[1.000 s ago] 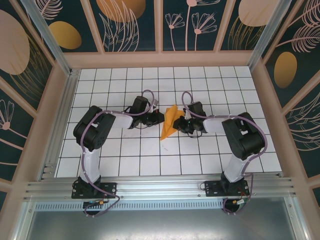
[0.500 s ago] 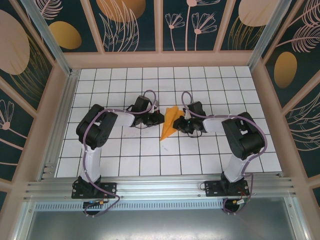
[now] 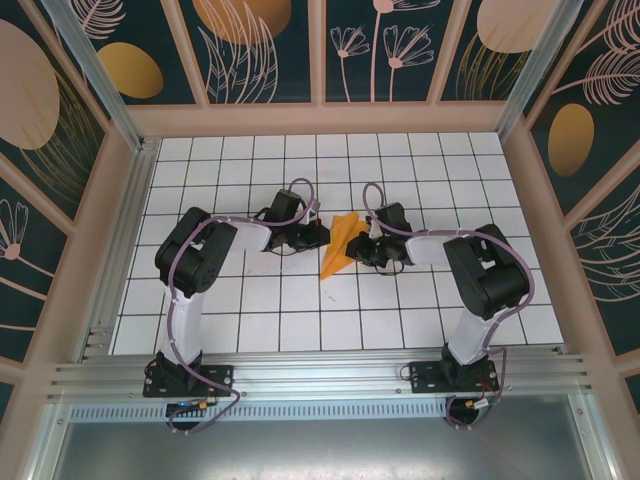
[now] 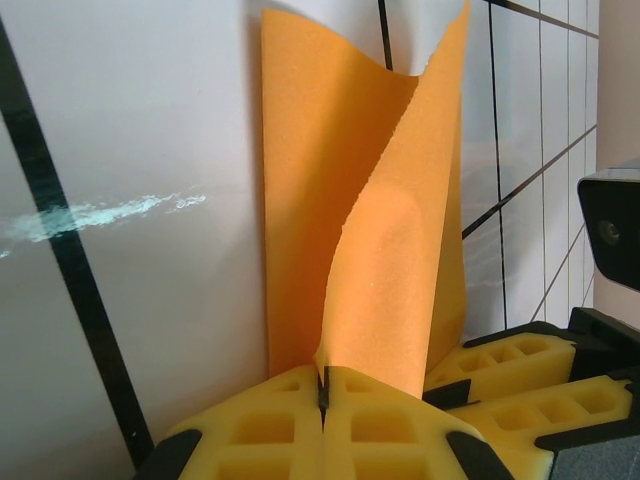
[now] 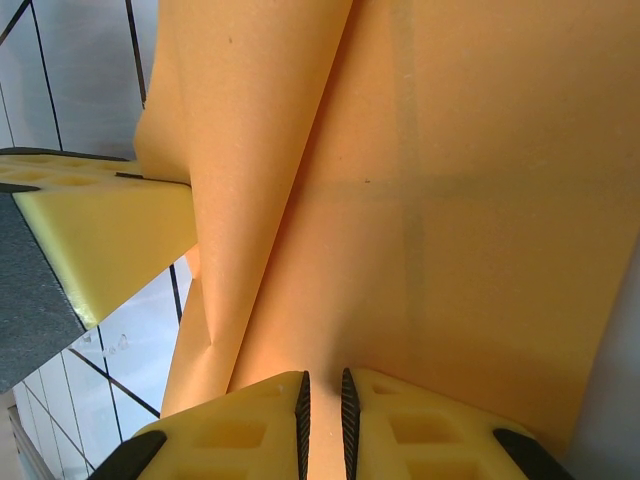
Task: Fold a paper plane with a square sheet of paper (pick it up from the middle)
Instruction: Fourth fold the wing at the center of the table.
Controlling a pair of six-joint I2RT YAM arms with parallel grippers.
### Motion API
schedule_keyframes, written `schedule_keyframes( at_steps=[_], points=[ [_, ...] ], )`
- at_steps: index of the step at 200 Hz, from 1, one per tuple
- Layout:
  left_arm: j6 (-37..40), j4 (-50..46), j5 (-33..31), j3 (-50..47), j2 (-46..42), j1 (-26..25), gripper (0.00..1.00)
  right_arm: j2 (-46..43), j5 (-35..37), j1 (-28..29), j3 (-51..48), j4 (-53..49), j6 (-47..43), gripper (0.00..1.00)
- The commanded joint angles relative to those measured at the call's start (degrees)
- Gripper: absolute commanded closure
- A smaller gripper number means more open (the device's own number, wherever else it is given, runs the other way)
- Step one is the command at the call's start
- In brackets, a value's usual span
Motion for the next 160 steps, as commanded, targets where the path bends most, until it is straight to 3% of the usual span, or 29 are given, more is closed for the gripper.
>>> schedule_keyframes(
  at_steps=[1,85,125,160],
  points=[
    [1.54,-0.90,0.09,0.57,1.35,0.33,1.00,3.22,3.85,0.36,-0.10,-2.48,-1.97,0.79],
    [1.78,-2.62,-1.59,-0.17,2.01,0.37,1.00,-4.55,-1.17,1.56,-0.08,4.60,-1.25,0.78],
    [2.21,-3.56,-2.62,-0.17,1.97,0.38,1.00,-3.18,0.37,3.81,1.15,3.60,-0.54,0.78],
    [2.25,-3.95,-2.85,-0.11,2.18,0.33,1.00,-1.58,-2.78,4.71,1.04,7.98,0.95,0.79]
  ],
)
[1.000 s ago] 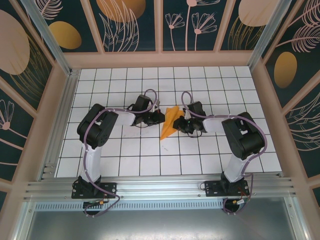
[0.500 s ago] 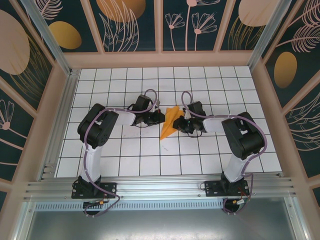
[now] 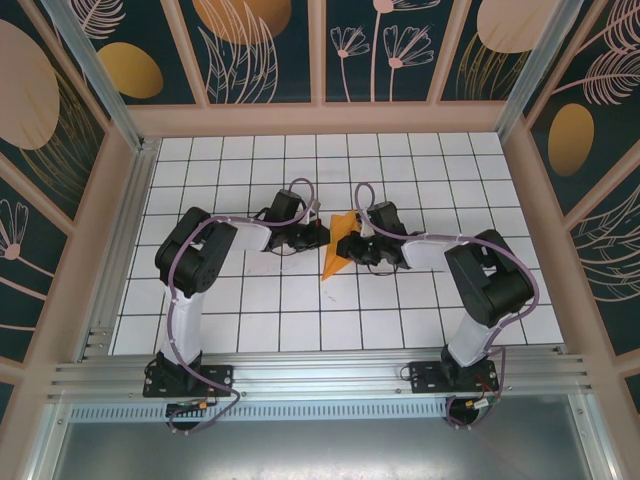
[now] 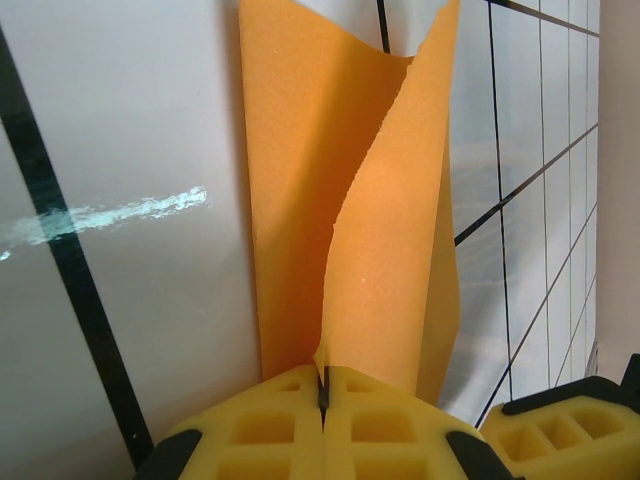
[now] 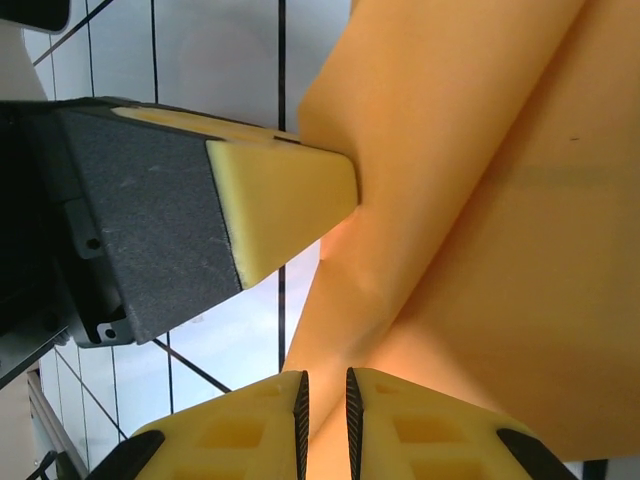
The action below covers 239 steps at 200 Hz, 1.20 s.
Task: Fold a paper plane with a square sheet of paper (pick it up from the middle)
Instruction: Fourth fold the wing at the center of the table.
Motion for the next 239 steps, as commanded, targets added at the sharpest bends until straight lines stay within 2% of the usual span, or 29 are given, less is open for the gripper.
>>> schedule_keyframes(
  at_steps=[1,128,227,239],
  points=[
    [1.81,-3.85,-2.55,-0.14,2.14,0.33,1.00,1.24,-2.29,0.61,1.08,4.72,0.80,0.79],
    [0.69,-4.11,-3.27,-0.34,3.48,0.79,1.00,6.68,-9.47,1.31,-0.43,11.61,2.31,0.80],
    [0.41,-3.60,-3.08,-0.88,3.87,1.12,1.00,6.89,-9.24,1.31,-0.08,10.97,1.75,0.80],
    [0.25,-3.60,-3.13,-0.88,4.01,1.12,1.00,6.92,-9.00,2.67,0.07,10.26,1.38,0.80]
  ],
)
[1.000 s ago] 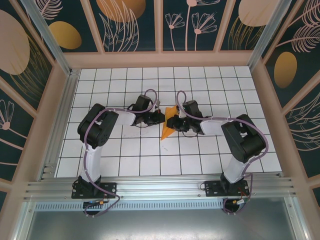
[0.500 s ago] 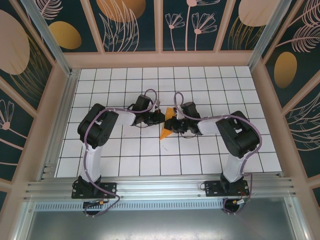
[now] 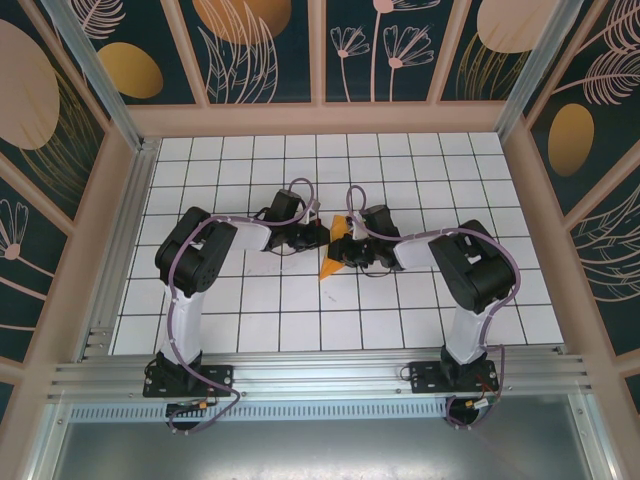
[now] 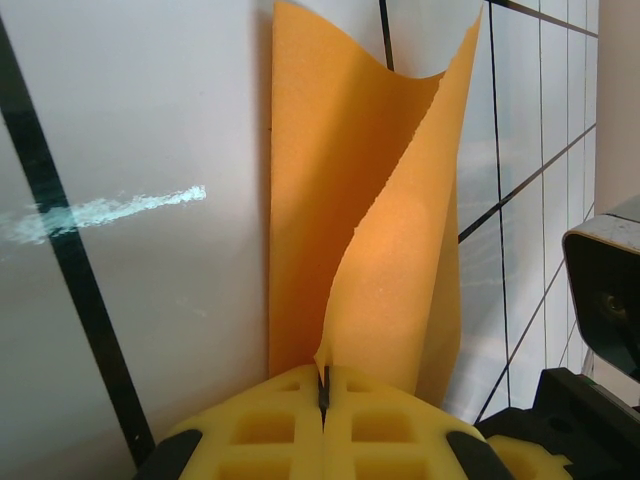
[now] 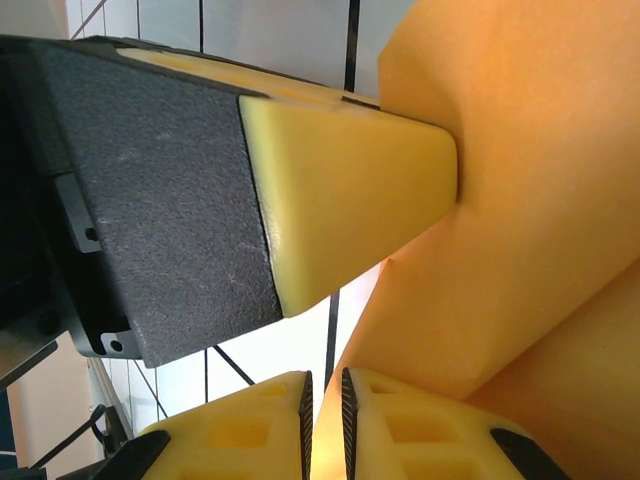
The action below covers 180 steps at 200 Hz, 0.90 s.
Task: Fold a paper plane with a square sheet of paper (pick it up from the middle)
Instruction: Fourth fold the wing at the center of the table.
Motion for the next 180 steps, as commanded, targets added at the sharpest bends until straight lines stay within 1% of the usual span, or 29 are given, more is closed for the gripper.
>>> schedule_keyframes(
  at_steps=[1,86,126,180],
  points=[
    [0.31,-3.46,-3.63,-1.03,3.75,0.86,1.00,0.13,-1.07,1.77,0.04,0.42,-0.64,0.80],
    [-0.47,-3.30,-4.13,-1.03,4.58,0.95,1.00,0.70,-0.09,3.95,0.10,0.04,-1.30,0.80],
    [-0.77,-2.95,-3.69,-1.29,4.89,1.37,1.00,1.39,1.72,4.84,0.01,0.05,-1.99,0.80],
    [-3.85,2.38,2.00,-2.89,6.64,2.44,1.00,2.90,4.00,5.55,0.08,0.16,-2.61,0.81]
  ],
)
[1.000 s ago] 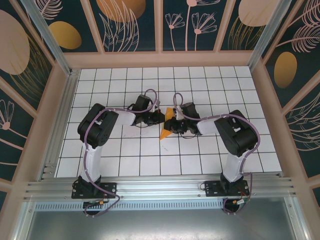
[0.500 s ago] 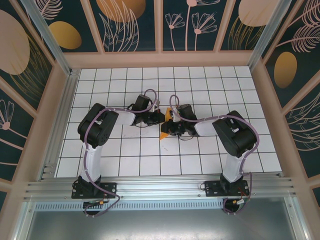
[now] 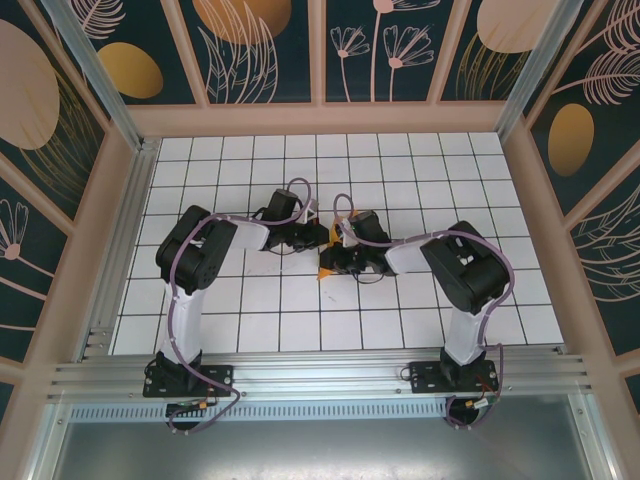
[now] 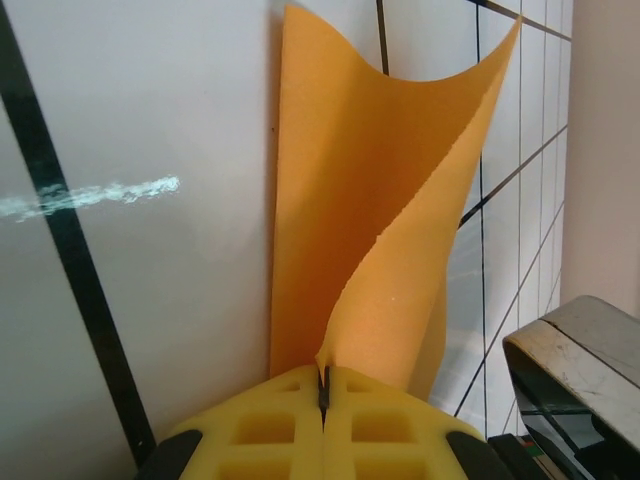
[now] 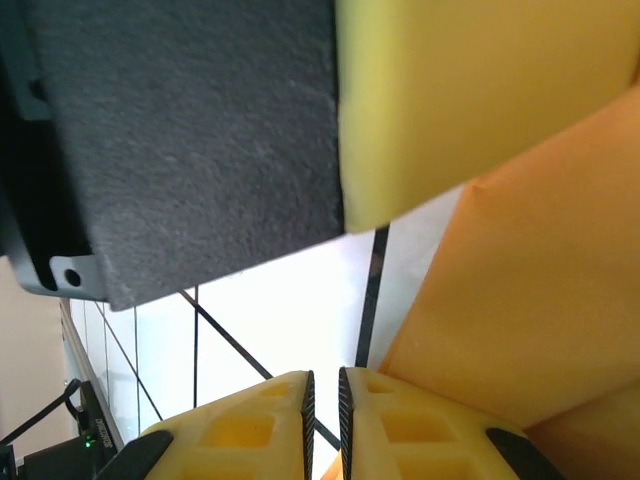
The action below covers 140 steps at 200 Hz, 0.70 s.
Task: Fold a paper plane with a square sheet of paper (pick it up from the middle)
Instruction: Fourth fold the wing at the center of the table.
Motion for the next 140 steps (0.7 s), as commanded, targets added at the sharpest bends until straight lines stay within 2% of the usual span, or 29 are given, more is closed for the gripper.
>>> schedule_keyframes(
  at_steps=[1,36,62,100,127,140],
  points=[
    [-1.57,-0.13,-2.41,-2.73,5.29,1.17,1.00,1.86,1.88,0.93,0.09,-0.29,-1.92,0.81],
    [-3.30,2.37,-1.03,-3.82,5.72,1.72,1.00,1.19,2.28,1.21,0.17,-0.34,-2.08,0.81],
    [-3.81,2.76,-1.19,-4.34,5.49,1.83,1.00,-3.96,2.03,0.43,-1.04,1.35,-0.22,0.79],
    [-4.02,3.25,-1.27,-4.44,5.61,1.83,1.00,-12.65,11.41,-1.38,-1.40,-7.05,-0.90,0.74],
    [-4.29,3.81,-1.00,-4.44,5.67,1.85,1.00,-12.58,17.19,-2.63,-0.74,-14.57,-1.31,0.73],
    [-4.30,4.03,-1.04,-4.31,5.70,1.83,1.00,-12.57,17.73,-3.00,-1.12,-14.79,-1.09,0.73]
  ],
)
